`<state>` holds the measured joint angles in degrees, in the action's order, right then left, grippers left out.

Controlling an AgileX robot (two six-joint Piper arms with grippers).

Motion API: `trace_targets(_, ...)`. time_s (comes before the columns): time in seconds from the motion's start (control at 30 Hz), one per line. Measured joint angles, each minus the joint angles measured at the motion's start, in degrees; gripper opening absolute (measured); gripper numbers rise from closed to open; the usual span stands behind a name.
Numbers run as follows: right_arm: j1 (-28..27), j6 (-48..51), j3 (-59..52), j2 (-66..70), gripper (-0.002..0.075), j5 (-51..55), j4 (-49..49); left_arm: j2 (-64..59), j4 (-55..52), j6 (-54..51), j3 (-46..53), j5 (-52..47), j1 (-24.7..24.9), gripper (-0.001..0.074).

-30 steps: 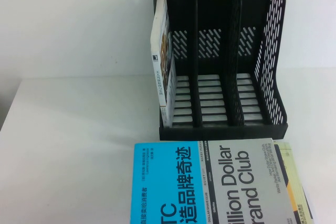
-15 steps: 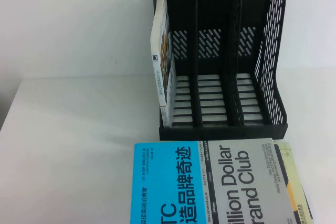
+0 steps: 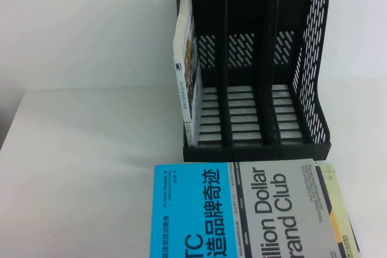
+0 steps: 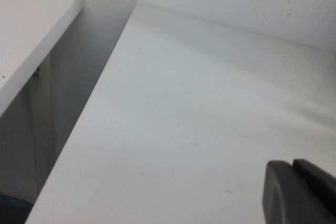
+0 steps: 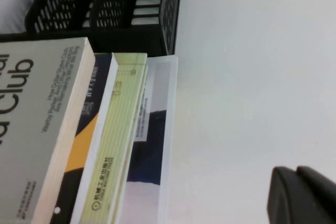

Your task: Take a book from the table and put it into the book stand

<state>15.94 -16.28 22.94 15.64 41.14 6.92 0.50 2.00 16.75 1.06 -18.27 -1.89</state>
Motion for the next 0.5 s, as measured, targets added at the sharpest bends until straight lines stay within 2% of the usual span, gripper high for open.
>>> trace_targets(0.1, -1.92, 0.00, 0.00, -2.20, -0.0004, 0.41, -0.65, 0.00, 0.00, 0.00, 0.00, -0.05, 0.00, -0.0002)
trace_targets(0.27, -9.71, 1.62, -0.73, -6.52, -0.0004, -1.36, 4.44, 0.00, 0.00, 0.00, 0.00, -0.05, 0.00, -0.0002)
trace_targets(0.37, -13.66, 2.32, -4.84, -9.90, -0.0004, -8.28, 6.13, 0.00, 0.00, 0.00, -0.03, -0.05, 0.00, -0.0002)
trace_targets(0.5, -16.70, 0.87, -15.91, -15.26, -0.0004, -21.48, 6.55, 0.00, 0.00, 0.00, -0.13, -0.27, 0.00, -0.0002)
